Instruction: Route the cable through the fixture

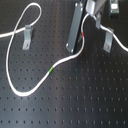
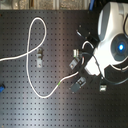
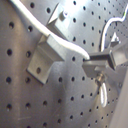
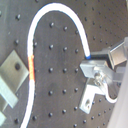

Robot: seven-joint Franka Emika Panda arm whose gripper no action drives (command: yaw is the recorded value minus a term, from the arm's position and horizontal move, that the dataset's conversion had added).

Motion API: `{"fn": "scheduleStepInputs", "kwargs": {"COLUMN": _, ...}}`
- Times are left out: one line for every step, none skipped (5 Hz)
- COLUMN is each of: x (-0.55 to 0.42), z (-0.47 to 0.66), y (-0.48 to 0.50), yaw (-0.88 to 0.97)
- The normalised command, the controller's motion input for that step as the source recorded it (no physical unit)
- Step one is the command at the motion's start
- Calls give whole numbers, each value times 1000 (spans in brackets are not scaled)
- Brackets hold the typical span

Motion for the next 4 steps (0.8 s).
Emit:
{"fn": "scheduleStepInputs", "kwargs": {"x": 199, "z": 647, "y": 227, "yaw": 0}}
{"fn": "scheduleStepInputs", "kwargs": {"x": 271, "z": 733, "y": 24, "yaw": -57}}
{"fn": "scheduleStepInputs", "kwargs": {"x": 222, "z": 463, "y": -195, "yaw": -428}}
{"fn": "scheduleStepInputs", "kwargs": {"x": 143, "z": 174, "y": -346, "yaw": -443}}
